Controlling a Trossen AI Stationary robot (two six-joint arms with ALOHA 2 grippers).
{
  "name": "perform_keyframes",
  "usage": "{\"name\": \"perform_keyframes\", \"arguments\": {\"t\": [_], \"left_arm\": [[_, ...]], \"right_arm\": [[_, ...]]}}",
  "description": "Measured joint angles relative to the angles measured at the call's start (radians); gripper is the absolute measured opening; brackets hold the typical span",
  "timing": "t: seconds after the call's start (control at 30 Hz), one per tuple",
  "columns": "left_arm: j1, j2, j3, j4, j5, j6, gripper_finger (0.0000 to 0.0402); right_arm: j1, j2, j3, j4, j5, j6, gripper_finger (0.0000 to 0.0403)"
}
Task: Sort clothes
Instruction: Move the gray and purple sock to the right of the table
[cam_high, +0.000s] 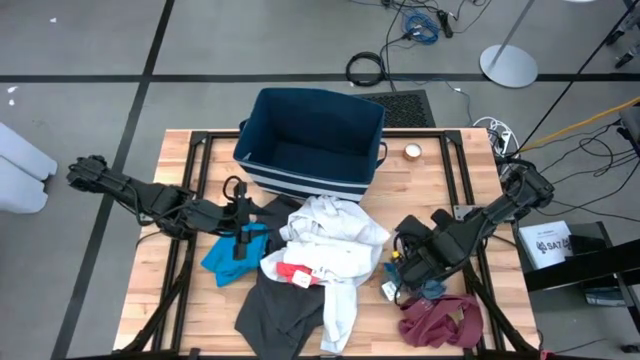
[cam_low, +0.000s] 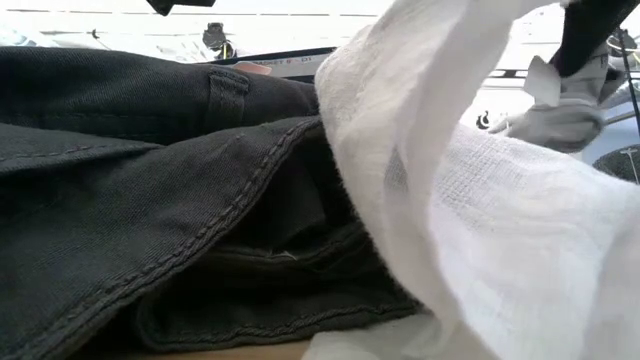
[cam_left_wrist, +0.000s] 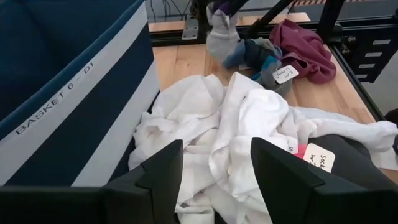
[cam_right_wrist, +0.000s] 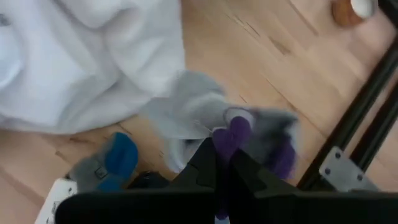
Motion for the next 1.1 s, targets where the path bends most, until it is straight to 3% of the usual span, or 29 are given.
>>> {"name": "perform_keyframes", "arguments": {"t": [0.23,0.5,0.67,0.83,1.1], "left_arm": [[0.000,0.000,0.000,0.000,0.000,-0.005,0.0199],[0.000,0.000,0.000,-0.008,0.000,-0.006,0.0199],[0.000,0.000,0.000,-0.027,0.000,-0.007,0.0199],[0.000,0.000,0.000,-0.034,0.004,-0.011,0.0199],[0.000,0.000,0.000,-0.034,0.008,-0.027,0.0199]], "right_arm": [[-0.119,0.001,-0.002,0.001,-0.039,-0.049,0.0000],[-0.280,0.001,-0.003,0.001,-0.048,-0.299,0.0000],[-0.359,0.000,-0.014,0.001,-0.129,-0.518,0.0000],[-0.418,0.000,-0.081,0.001,-0.243,-0.699,0.0000],[-0.498,0.000,-0.270,0.000,-0.256,-0.782,0.0000]]}}
